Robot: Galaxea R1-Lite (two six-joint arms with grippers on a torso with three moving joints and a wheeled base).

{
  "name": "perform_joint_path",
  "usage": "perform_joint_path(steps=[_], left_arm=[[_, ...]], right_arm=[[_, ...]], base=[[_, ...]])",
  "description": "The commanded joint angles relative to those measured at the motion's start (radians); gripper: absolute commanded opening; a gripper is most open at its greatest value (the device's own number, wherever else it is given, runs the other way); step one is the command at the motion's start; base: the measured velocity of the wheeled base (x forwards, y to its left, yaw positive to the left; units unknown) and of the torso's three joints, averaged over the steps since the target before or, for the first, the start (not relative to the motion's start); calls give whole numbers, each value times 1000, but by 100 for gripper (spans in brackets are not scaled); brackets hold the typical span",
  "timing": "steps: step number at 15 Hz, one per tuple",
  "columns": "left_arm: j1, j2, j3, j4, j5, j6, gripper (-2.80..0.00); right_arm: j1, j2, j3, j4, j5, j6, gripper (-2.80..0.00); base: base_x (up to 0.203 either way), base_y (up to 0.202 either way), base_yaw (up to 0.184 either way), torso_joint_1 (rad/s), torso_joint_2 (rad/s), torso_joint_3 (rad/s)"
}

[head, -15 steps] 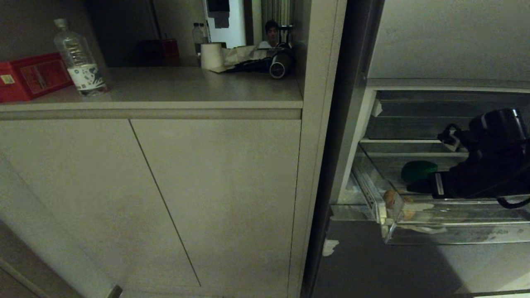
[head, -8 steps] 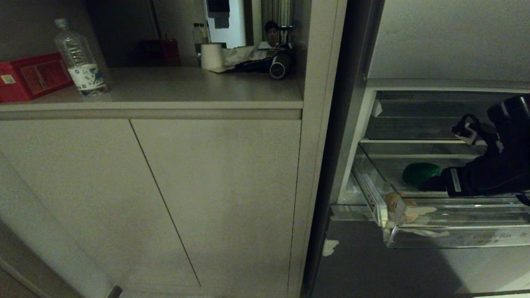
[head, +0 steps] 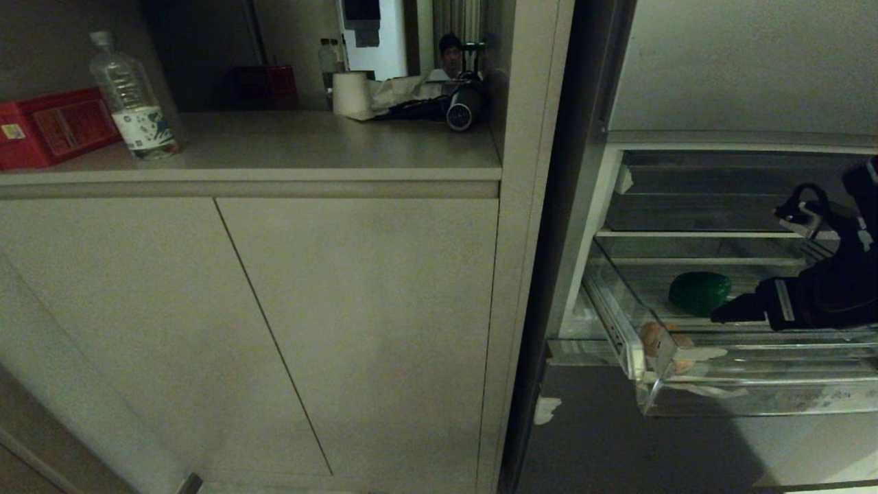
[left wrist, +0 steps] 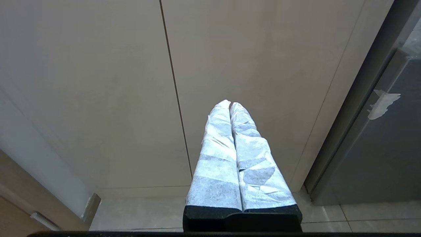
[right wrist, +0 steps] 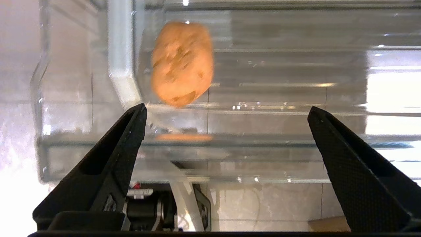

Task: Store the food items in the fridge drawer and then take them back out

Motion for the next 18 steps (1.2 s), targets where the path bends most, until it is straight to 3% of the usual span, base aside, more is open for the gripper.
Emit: perform_joint_path(steps=[1, 12, 18], left_arm=[[0, 0, 0, 0, 0, 0, -280], [0, 0, 0, 0, 0, 0, -280], [0, 0, 0, 0, 0, 0, -280]], right_arm=[[-17, 35, -10, -1, 0, 0, 0], [-49, -2, 14, 55, 69, -21, 0], [-84, 207, -158, 51, 64, -17, 0]], base=[[0, 0, 0, 0, 0, 0], [0, 0, 0, 0, 0, 0], [0, 0, 0, 0, 0, 0]])
